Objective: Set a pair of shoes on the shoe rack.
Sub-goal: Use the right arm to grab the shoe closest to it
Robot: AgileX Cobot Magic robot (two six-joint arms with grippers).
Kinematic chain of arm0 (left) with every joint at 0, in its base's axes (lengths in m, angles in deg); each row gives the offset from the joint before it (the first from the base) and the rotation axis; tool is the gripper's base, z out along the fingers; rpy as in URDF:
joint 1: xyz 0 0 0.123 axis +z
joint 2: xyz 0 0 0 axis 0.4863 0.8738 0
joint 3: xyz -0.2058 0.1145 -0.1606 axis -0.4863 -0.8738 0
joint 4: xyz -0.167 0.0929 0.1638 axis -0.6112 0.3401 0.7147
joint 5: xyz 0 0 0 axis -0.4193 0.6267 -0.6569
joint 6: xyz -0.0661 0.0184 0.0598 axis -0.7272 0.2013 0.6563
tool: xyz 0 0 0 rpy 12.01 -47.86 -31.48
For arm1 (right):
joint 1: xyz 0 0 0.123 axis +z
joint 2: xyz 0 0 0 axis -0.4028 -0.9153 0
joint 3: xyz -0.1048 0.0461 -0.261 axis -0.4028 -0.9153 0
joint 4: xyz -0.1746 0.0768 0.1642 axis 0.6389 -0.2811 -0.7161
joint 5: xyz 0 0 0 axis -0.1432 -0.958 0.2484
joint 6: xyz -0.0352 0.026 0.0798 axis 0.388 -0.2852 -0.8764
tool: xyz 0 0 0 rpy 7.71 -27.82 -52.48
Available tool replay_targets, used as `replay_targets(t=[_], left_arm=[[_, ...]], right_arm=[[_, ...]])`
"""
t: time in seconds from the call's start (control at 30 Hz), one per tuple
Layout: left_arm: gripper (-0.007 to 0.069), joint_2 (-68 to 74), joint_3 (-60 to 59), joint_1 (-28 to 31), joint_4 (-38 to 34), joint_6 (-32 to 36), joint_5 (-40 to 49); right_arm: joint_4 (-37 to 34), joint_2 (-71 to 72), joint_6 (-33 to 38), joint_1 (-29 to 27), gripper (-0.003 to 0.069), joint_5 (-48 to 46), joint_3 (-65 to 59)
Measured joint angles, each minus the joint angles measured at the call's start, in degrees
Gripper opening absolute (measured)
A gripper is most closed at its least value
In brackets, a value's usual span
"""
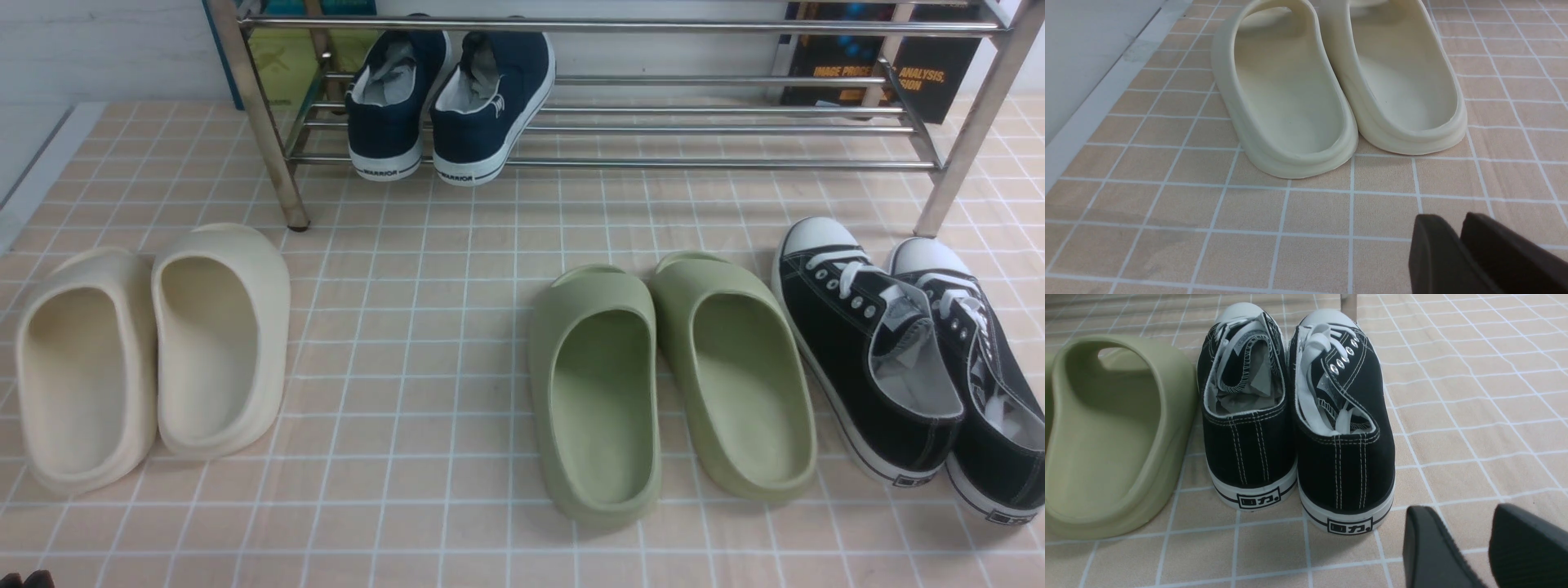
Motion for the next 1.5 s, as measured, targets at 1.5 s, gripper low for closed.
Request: replay_targets(t=[1.5], left_arm=[[0.0167,0.0,0.0,0.0,0.0,0.0,0.0]], right_arm=[[-0.1,0.0,0.1,0.0,0.0239,0.0,0.0]])
